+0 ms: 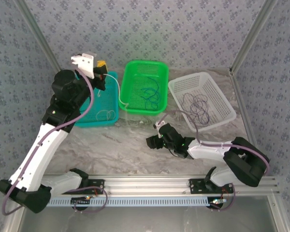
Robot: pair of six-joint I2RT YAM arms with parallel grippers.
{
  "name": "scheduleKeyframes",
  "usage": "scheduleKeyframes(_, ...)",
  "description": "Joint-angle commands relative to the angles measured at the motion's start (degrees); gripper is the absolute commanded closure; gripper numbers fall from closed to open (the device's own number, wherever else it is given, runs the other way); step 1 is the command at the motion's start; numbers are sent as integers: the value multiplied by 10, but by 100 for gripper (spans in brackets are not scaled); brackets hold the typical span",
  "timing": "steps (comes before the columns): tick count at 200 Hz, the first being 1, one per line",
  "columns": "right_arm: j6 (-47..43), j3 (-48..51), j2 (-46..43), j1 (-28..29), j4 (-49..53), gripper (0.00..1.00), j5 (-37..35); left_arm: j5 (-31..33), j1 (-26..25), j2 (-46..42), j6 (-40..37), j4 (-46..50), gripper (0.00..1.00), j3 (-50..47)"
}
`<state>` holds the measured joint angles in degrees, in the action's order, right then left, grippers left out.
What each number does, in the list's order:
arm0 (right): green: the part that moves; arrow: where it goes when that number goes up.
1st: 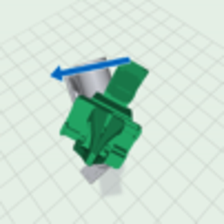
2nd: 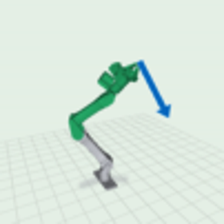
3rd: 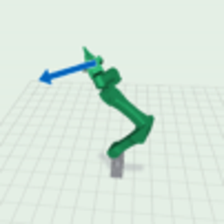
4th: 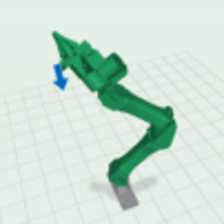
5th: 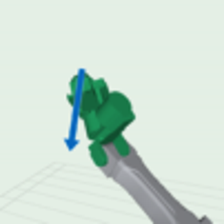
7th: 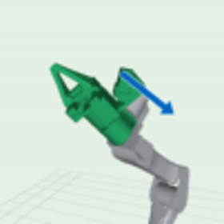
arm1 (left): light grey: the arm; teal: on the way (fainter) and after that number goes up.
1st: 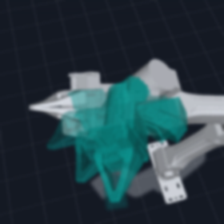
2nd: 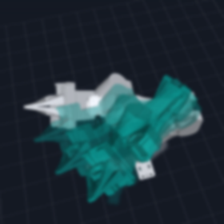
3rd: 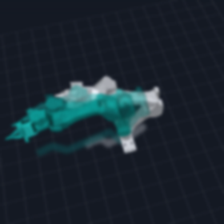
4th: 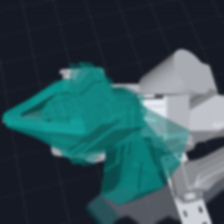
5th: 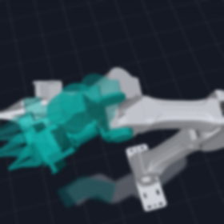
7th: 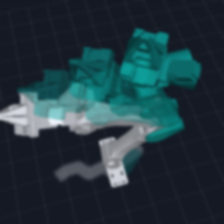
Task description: Untangle the cables
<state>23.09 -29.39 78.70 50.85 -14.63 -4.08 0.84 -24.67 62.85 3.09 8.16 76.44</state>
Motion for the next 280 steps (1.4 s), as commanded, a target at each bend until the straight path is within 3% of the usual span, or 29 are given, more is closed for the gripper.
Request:
scheduleKeyframes(1,-8,-5,-26,-5,33,32,-1,-21,34,3,30,-11,93,-8)
scheduleKeyframes(132,-24,6,-108,-11,108,26,-15,-40,191,74,84,-62,93,-97)
scheduleKeyframes(168,-25,7,-130,-11,127,25,-14,-49,210,98,98,-82,94,-107)
scheduleKeyframes(206,-24,11,-144,-13,138,24,-17,-42,212,111,97,-75,93,-63)
scheduleKeyframes(242,-23,10,-151,-15,145,23,-17,-39,222,180,84,-29,93,-20)
scheduleKeyframes(280,-22,7,-158,-15,155,22,-16,-40,273,264,145,-38,91,-1)
